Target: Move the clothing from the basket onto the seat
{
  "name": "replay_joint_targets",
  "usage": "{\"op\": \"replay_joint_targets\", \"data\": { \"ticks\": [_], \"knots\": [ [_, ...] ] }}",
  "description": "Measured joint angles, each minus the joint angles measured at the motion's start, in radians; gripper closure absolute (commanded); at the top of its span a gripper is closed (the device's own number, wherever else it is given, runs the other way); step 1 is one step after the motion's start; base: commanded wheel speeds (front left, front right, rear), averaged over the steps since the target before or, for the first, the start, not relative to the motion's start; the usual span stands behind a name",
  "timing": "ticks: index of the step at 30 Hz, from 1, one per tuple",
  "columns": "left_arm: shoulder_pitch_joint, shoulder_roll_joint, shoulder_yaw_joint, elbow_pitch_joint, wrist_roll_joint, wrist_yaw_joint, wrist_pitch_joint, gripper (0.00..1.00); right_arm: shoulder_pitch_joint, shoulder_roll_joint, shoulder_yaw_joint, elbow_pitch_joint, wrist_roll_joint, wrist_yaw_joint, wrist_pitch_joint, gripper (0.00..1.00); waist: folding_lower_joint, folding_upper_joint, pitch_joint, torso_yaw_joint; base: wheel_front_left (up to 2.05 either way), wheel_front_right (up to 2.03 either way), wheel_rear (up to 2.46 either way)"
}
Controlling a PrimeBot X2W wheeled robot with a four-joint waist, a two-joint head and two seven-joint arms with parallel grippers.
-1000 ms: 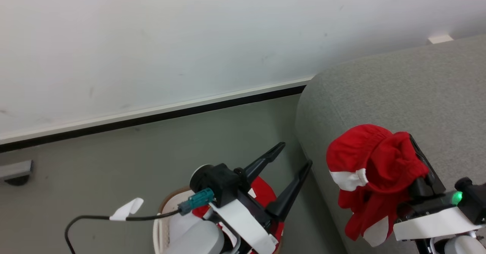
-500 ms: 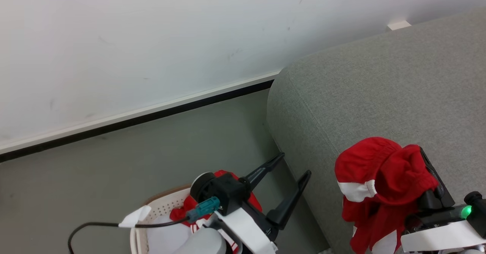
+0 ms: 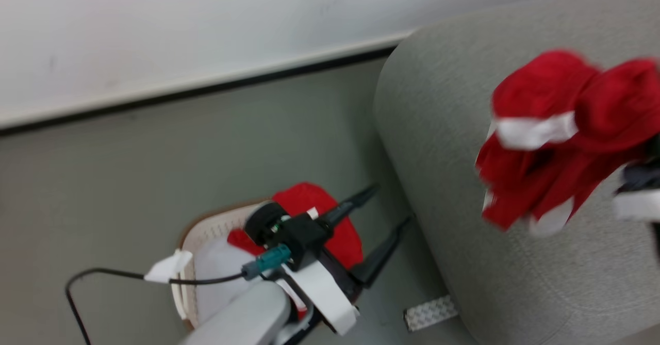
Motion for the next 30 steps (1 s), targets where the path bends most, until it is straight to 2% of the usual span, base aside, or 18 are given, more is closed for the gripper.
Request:
{"op": "replay_joint_targets", "data": {
  "ticks": [6,12,18,22,25,30],
  "knots": [
    [-0.071,0.085,-0.007,-0.041,0.000,-0.002,0.011,0.00,-0.180,-0.085,-0.129,0.046,0.003,0.000,0.007,1.00,0.0001,0.0000,0.142,0.051,0.00,0.00,0.00],
    [-0.117,0.145,0.016,-0.082,0.000,-0.002,0.017,0.00,-0.326,-0.195,-0.224,0.096,0.009,0.000,0.080,1.00,0.0002,0.0000,0.283,0.107,0.00,0.00,0.00],
    [-0.143,0.182,0.040,-0.121,0.001,0.003,0.018,0.00,-0.409,-0.280,-0.353,0.216,0.009,0.000,0.108,1.00,0.0002,-0.0001,0.399,0.163,0.00,0.00,0.00],
    [-0.150,0.209,0.057,-0.128,0.004,0.008,0.017,0.00,-0.442,-0.327,-0.449,0.306,-0.067,0.000,0.112,1.00,0.0001,-0.0001,0.463,0.194,0.00,0.00,0.00],
    [-0.149,0.221,0.066,-0.128,0.004,0.011,0.016,0.00,-0.436,-0.310,-0.458,0.370,-0.134,0.000,0.171,1.00,0.0002,-0.0001,0.497,0.213,0.00,0.00,0.00],
    [-0.141,0.223,0.068,-0.126,0.004,0.011,0.011,0.00,-0.381,-0.231,-0.469,0.472,-0.172,0.000,0.339,1.00,0.0001,-0.0001,0.503,0.227,0.00,0.00,0.00]
  ]
}}
